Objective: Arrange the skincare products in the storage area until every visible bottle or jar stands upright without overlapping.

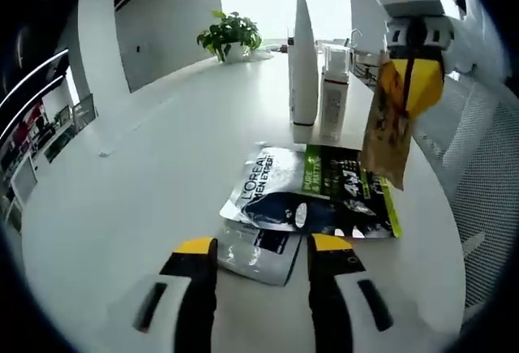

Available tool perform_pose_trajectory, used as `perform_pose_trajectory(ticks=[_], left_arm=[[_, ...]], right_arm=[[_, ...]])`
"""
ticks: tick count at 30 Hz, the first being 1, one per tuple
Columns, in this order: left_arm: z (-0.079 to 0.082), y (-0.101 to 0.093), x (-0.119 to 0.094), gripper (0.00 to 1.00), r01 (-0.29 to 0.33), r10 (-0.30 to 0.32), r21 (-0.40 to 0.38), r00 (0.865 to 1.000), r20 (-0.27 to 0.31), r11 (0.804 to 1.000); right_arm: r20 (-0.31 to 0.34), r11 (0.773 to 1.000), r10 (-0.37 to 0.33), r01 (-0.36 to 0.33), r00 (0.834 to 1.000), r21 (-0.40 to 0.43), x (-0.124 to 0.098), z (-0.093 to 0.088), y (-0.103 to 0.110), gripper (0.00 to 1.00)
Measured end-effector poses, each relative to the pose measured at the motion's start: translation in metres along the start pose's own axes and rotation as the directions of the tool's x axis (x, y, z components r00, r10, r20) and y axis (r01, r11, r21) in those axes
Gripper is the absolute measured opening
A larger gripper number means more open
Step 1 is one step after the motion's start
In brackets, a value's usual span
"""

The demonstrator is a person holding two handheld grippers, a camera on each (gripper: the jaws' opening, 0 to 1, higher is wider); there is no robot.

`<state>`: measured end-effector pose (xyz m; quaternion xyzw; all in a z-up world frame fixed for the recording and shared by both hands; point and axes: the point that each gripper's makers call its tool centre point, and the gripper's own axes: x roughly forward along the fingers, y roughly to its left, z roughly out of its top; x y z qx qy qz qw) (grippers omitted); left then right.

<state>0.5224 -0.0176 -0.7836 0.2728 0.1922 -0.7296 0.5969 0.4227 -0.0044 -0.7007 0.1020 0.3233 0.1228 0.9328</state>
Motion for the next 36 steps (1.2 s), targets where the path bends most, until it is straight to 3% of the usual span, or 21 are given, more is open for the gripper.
perform_pose_trajectory(ticks=[6, 12, 17, 24, 28, 31, 36], left_arm=[[-0.002, 0.002, 0.0, 0.25, 0.003, -0.003, -0.016, 1.0, -0.006, 1.0], [-0.007, 0.026, -0.005, 0.25, -0.083, 0.081, -0.06, 0.996, -0.024, 0.995], [-0.015, 0.051, -0.015, 0.25, -0.188, 0.185, -0.097, 0.982, -0.043, 0.977], [-0.021, 0.068, -0.023, 0.26, -0.24, 0.237, -0.114, 0.971, -0.041, 0.964], [-0.017, 0.065, -0.025, 0.25, -0.231, 0.232, -0.131, 0.973, -0.011, 0.964], [-0.017, 0.066, -0.029, 0.26, -0.237, 0.239, -0.147, 0.971, 0.0, 0.96], [-0.006, 0.075, -0.049, 0.26, -0.277, 0.295, -0.197, 0.953, 0.07, 0.94]], right_arm=[[-0.002, 1.0, -0.008, 0.008, 1.0, -0.004, 0.004, 0.002, -0.001, 0.0], [0.0, 1.0, -0.008, 0.008, 1.0, -0.013, 0.012, 0.005, 0.004, 0.0], [0.004, 1.0, -0.017, 0.017, 1.0, -0.017, 0.029, 0.008, 0.006, 0.0], [0.003, 1.0, -0.029, 0.029, 1.0, 0.012, 0.048, 0.008, 0.005, 0.0], [0.02, 0.996, -0.055, 0.054, 0.998, 0.065, 0.058, 0.008, 0.001, 0.0], [0.031, 0.996, -0.07, 0.068, 0.997, 0.051, 0.066, 0.008, 0.0, 0.0], [0.032, 0.99, -0.077, 0.073, 0.996, 0.123, 0.084, 0.005, -0.003, 0.0]])
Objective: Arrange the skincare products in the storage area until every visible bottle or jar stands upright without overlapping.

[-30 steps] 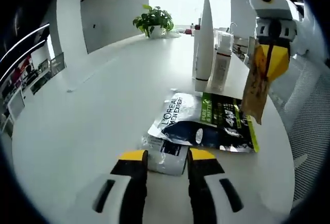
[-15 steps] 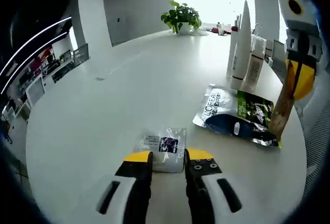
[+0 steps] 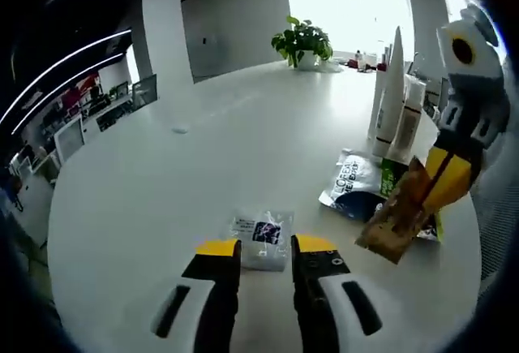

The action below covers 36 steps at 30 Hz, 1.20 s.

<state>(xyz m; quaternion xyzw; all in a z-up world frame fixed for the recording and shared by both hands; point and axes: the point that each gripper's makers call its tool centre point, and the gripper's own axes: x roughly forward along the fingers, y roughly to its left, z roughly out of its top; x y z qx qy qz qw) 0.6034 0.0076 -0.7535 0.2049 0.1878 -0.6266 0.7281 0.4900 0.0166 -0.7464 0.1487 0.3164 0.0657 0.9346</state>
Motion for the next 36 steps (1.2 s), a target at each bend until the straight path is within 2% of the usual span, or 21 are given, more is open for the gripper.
perform_pose_trajectory(ticks=[3, 5, 7, 9, 12, 16, 18, 21, 25, 28, 32, 36], left_arm=[[0.008, -0.003, -0.012, 0.26, 0.004, -0.004, -0.006, 1.0, 0.031, 1.0], [0.01, -0.009, -0.019, 0.26, 0.018, -0.018, -0.001, 0.999, 0.034, 1.0], [0.011, -0.013, -0.022, 0.26, 0.019, -0.019, 0.015, 0.999, 0.036, 1.0], [0.009, -0.019, -0.024, 0.26, 0.032, -0.033, 0.026, 0.999, 0.028, 0.999], [0.001, -0.025, -0.021, 0.26, 0.045, -0.045, 0.017, 0.999, -0.006, 0.999], [0.0, -0.048, -0.016, 0.24, 0.108, -0.109, 0.047, 0.994, 0.001, 0.993], [-0.004, -0.06, -0.012, 0.24, 0.138, -0.137, 0.059, 0.99, -0.02, 0.989], [-0.01, -0.07, -0.006, 0.24, 0.155, -0.153, 0.07, 0.987, -0.039, 0.985], [-0.02, -0.076, -0.001, 0.2, 0.171, -0.166, 0.074, 0.984, -0.067, 0.982], [-0.025, -0.077, 0.0, 0.23, 0.178, -0.173, 0.066, 0.982, -0.076, 0.982], [-0.026, -0.078, -0.001, 0.23, 0.182, -0.176, 0.073, 0.981, -0.083, 0.981], [-0.026, -0.077, -0.002, 0.23, 0.18, -0.172, 0.092, 0.981, -0.087, 0.979]], right_arm=[[-0.002, 1.0, -0.007, 0.007, 1.0, 0.016, 0.011, -0.001, -0.002, 0.0], [-0.009, 1.0, -0.014, 0.014, 1.0, 0.011, 0.017, -0.001, -0.005, 0.0], [-0.022, 0.998, -0.002, 0.003, 1.0, 0.064, 0.02, -0.003, -0.004, 0.0], [-0.02, 0.997, -0.012, 0.014, 1.0, 0.072, 0.025, -0.002, -0.01, 0.0], [-0.061, 0.999, -0.046, 0.048, 0.997, 0.024, 0.027, -0.008, -0.016, 0.0], [-0.071, 0.999, -0.046, 0.046, 0.996, -0.004, 0.03, -0.01, -0.017, 0.0], [-0.1, 0.996, -0.062, 0.056, 0.993, -0.065, 0.032, -0.013, -0.019, 0.0], [-0.105, 0.994, -0.068, 0.058, 0.992, -0.096, 0.035, -0.012, -0.02, 0.0], [-0.136, 0.987, -0.079, 0.058, 0.988, -0.149, 0.04, -0.013, -0.023, 0.0], [-0.151, 0.986, -0.075, 0.051, 0.986, -0.156, 0.042, -0.014, -0.023, 0.0], [-0.182, 0.982, -0.071, 0.037, 0.981, -0.184, 0.044, -0.017, -0.023, 0.0], [-0.217, 0.965, -0.073, 0.014, 0.973, -0.262, 0.044, -0.016, -0.022, 0.0]])
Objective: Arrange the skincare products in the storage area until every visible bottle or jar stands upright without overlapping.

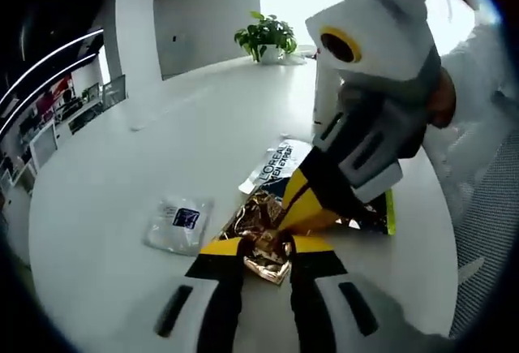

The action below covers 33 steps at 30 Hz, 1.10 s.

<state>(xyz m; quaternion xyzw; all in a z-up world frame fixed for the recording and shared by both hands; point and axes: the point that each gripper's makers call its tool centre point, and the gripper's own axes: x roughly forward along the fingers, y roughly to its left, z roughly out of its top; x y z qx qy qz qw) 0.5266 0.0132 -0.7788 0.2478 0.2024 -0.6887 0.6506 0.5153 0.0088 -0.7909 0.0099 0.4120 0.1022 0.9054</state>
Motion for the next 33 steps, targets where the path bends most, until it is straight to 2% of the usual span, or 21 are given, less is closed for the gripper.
perform_pose_trajectory(ticks=[3, 12, 16, 19, 22, 24, 27, 28, 29, 33], left_arm=[[0.001, 0.0, -0.001, 0.23, 0.003, -0.003, 0.017, 1.0, 0.0, 1.0], [-0.004, 0.003, 0.002, 0.23, -0.003, 0.003, 0.066, 1.0, -0.013, 0.998], [-0.005, 0.005, 0.001, 0.23, -0.013, 0.013, -0.019, 1.0, -0.018, 1.0], [-0.005, 0.004, 0.001, 0.22, -0.017, 0.017, 0.014, 1.0, -0.021, 1.0], [-0.006, 0.005, 0.001, 0.22, -0.023, 0.023, 0.002, 0.999, -0.023, 1.0], [-0.006, 0.004, 0.001, 0.21, -0.025, 0.024, -0.016, 0.999, -0.021, 1.0], [-0.006, 0.003, 0.001, 0.2, -0.027, 0.026, -0.035, 0.999, -0.019, 0.999], [-0.007, 0.002, 0.001, 0.2, -0.024, 0.023, -0.058, 1.0, -0.015, 0.998], [-0.007, 0.004, 0.0, 0.2, -0.026, 0.026, -0.054, 1.0, -0.01, 0.998], [-0.008, 0.004, 0.0, 0.19, -0.032, 0.032, -0.089, 0.999, 0.008, 0.996]], right_arm=[[-0.018, 0.999, 0.003, -0.004, 1.0, -0.054, 0.0, 0.0, 0.001, 0.0], [-0.049, 0.992, 0.018, -0.023, 0.999, -0.122, 0.005, 0.004, -0.002, 0.0], [-0.051, 0.989, 0.012, -0.019, 0.999, -0.146, 0.006, 0.005, -0.004, 0.0], [-0.041, 0.988, -0.005, -0.002, 0.999, -0.152, 0.005, 0.005, -0.008, 0.0], [-0.039, 0.984, -0.023, 0.016, 0.999, -0.18, 0.001, 0.004, -0.008, 0.03], [-0.016, 0.976, -0.046, 0.041, 0.999, -0.216, -0.004, 0.007, -0.01, 0.05], [0.023, 0.974, -0.043, 0.047, 0.999, -0.22, -0.011, 0.013, -0.011, 0.06], [0.068, 0.976, -0.03, 0.044, 0.997, -0.215, -0.015, 0.021, -0.009, 0.04], [0.082, 0.977, -0.032, 0.049, 0.996, -0.208, -0.018, 0.023, -0.009, 0.03], [0.105, 0.977, -0.019, 0.041, 0.994, -0.211, -0.033, 0.033, -0.005, 0.03]])
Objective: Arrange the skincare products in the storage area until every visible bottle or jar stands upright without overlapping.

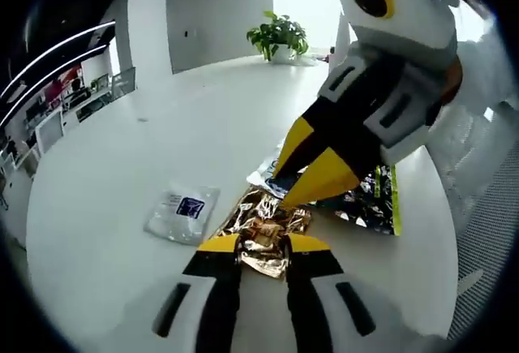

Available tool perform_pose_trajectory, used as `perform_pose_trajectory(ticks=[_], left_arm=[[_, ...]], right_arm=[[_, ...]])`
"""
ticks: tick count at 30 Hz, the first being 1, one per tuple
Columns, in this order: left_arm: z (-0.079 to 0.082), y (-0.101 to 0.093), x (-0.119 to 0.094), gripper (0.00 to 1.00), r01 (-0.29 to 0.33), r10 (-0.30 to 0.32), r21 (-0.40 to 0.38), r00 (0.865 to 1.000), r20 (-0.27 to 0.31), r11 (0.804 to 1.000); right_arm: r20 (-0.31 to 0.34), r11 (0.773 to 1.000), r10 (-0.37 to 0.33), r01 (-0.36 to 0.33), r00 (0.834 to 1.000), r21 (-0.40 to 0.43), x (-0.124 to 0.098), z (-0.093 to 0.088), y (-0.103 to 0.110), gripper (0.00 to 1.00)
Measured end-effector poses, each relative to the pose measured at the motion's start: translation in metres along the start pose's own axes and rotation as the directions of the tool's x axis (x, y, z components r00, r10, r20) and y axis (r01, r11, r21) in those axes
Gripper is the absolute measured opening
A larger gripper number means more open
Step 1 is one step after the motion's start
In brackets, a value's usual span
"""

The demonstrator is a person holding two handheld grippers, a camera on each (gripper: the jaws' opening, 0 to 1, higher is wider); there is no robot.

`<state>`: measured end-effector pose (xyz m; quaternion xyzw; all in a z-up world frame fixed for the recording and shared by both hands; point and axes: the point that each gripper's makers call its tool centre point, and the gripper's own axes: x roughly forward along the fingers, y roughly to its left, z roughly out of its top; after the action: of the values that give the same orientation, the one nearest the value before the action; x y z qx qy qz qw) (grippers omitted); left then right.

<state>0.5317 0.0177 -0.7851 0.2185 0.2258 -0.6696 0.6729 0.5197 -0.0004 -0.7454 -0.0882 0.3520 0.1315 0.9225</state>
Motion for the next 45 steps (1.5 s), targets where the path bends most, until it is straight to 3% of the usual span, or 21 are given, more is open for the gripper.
perform_pose_trajectory(ticks=[2, 4, 12, 19, 25, 29, 36, 40, 45], left_arm=[[0.0, -0.001, 0.0, 0.19, -0.003, 0.003, -0.008, 1.0, 0.0, 1.0], [0.0, -0.002, 0.0, 0.18, -0.006, 0.006, -0.018, 1.0, 0.003, 1.0], [0.0, -0.004, 0.0, 0.17, -0.017, 0.017, -0.044, 1.0, 0.008, 0.999], [0.0, -0.004, -0.001, 0.17, -0.019, 0.019, -0.055, 1.0, 0.006, 0.998], [0.0, -0.004, -0.001, 0.17, -0.024, 0.024, -0.063, 1.0, 0.002, 0.998], [0.0, -0.005, -0.001, 0.17, -0.034, 0.034, -0.08, 0.999, 0.004, 0.996], [0.004, -0.008, 0.004, 0.17, -0.048, 0.049, -0.07, 0.999, 0.021, 0.996], [0.012, -0.009, 0.01, 0.24, -0.07, 0.071, -0.029, 0.997, 0.032, 0.997], [0.022, -0.015, 0.007, 0.36, -0.072, 0.072, -0.004, 0.997, 0.032, 0.997]], right_arm=[[0.015, 0.997, 0.048, -0.049, 0.999, 0.064, -0.007, 0.005, 0.01, 0.04], [0.069, 0.99, 0.078, -0.085, 0.995, 0.115, -0.02, 0.018, 0.017, 0.05], [0.076, 0.999, 0.028, -0.031, 0.997, 0.04, -0.068, 0.018, 0.017, 0.19], [0.058, 1.0, -0.02, 0.019, 0.998, 0.02, -0.099, 0.012, 0.013, 0.41], [0.024, 0.998, -0.063, 0.063, 0.998, 0.024, -0.13, -0.007, 0.013, 0.54], [0.036, 0.992, -0.068, 0.064, 0.997, 0.106, -0.155, -0.012, 0.019, 0.62], [-0.008, 0.978, -0.178, 0.178, 0.984, 0.112, -0.195, -0.034, 0.0, 0.75], [-0.024, 0.973, -0.193, 0.195, 0.981, 0.126, -0.205, -0.045, -0.006, 0.89], [-0.04, 0.967, -0.213, 0.217, 0.976, 0.13, -0.214, -0.054, -0.009, 0.99]])
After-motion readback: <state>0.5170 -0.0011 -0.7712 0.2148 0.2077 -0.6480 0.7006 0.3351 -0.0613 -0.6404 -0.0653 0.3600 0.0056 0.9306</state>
